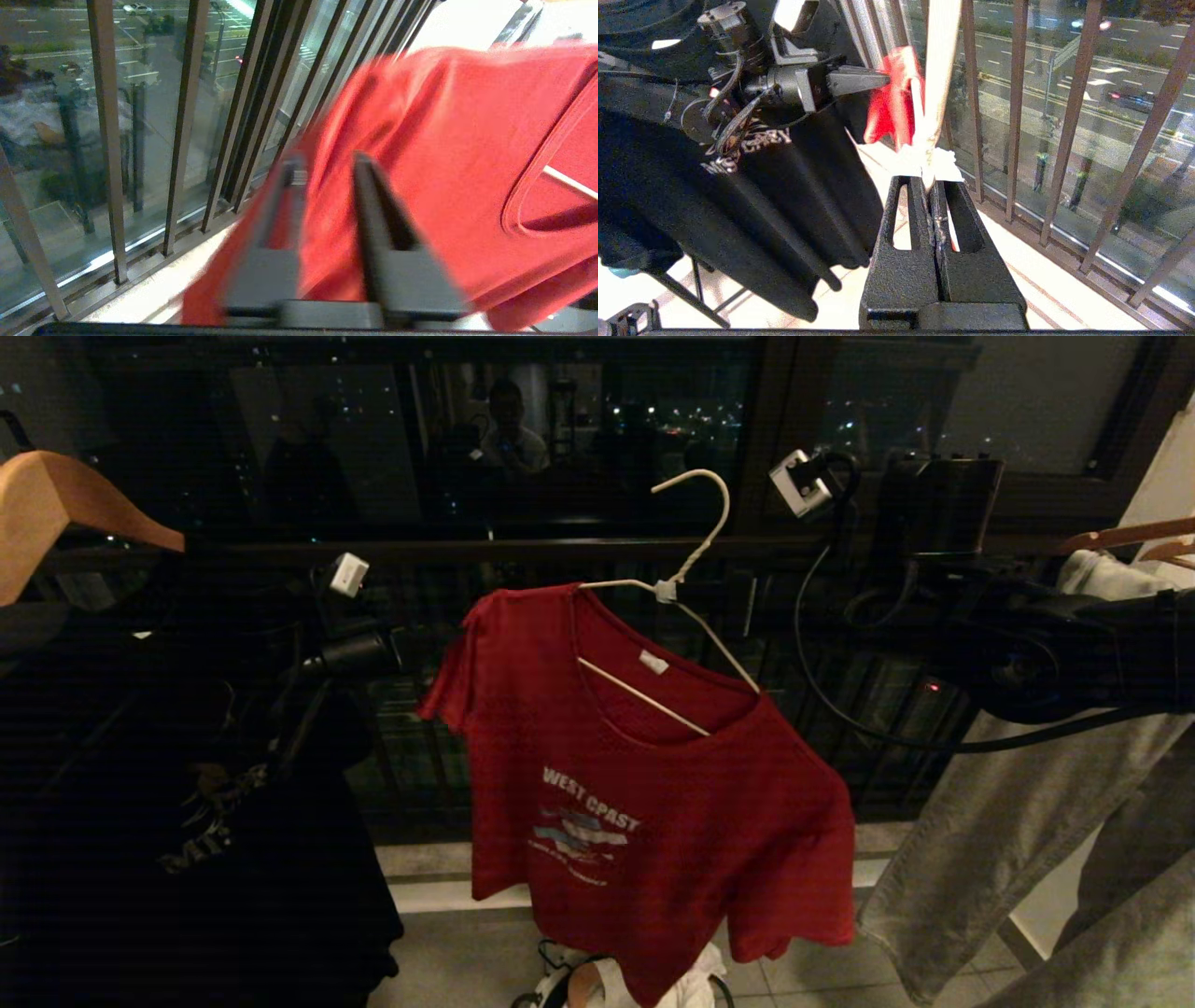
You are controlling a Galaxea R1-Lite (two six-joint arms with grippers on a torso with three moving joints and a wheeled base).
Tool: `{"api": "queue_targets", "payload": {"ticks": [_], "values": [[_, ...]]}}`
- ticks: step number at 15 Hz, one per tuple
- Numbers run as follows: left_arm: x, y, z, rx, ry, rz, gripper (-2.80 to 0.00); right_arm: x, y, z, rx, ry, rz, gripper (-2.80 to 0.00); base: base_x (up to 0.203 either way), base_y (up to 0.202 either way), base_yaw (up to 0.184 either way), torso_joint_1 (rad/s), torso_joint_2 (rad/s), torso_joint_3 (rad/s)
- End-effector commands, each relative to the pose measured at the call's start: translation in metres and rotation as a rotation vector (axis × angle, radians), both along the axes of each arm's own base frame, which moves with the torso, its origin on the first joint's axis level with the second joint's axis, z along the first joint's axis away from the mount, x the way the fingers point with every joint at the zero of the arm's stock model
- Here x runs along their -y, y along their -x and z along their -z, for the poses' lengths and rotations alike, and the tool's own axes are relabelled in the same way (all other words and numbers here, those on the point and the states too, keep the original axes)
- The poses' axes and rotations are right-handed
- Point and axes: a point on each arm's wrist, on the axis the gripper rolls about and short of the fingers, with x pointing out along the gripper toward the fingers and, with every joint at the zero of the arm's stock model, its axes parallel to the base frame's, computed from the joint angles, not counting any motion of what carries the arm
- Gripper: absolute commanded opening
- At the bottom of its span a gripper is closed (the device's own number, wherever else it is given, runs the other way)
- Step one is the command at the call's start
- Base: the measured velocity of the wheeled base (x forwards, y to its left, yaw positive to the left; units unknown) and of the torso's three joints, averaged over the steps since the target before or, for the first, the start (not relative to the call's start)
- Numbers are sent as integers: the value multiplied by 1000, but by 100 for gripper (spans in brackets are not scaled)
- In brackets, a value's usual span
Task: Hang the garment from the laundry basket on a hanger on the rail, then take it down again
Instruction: Take the clothes off the clothes rack
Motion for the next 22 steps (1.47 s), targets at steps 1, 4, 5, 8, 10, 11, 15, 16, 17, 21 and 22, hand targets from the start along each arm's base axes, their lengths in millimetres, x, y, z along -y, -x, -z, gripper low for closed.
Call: {"api": "queue_targets", "payload": {"ticks": [1,4,5,8,10,11,15,16,17,21,22], "values": [[3,1,0,1,1,11,0,0,0,0,2,-1,-4,-280,0,0,0,0,0,0],[4,3,-1,0,1,16,0,0,-1,0,1,-1,-3,-280,0,0,0,0,0,0],[6,8,-10,14,1,21,0,-1,-4,2,-1,-2,-1,-280,0,0,0,0,0,0],[22,40,-41,3,1,64,0,-2,-7,3,-5,-2,0,-280,0,0,0,0,0,0],[41,54,-43,-52,-5,118,0,-2,-7,3,-6,-4,2,-280,0,0,0,0,0,0],[51,60,-42,-73,-8,142,-280,-2,-8,3,-7,-5,2,-280,0,0,0,0,0,0],[77,70,-41,-93,-52,92,-280,-3,-8,-1,-26,-35,7,-280,0,0,0,0,0,0],[85,72,-41,-77,-70,57,-280,-3,-8,-1,-26,-37,9,-280,0,0,0,0,0,0],[91,75,-41,-66,-84,46,-280,-5,-9,0,-32,-39,20,-280,0,0,0,0,0,0],[102,80,-43,-59,-87,13,-280,-15,-11,1,-45,-49,45,-280,0,0,0,0,0,0],[104,80,-42,-60,-89,0,-280,-17,-10,2,-49,-52,40,-280,0,0,0,0,0,0]]}}
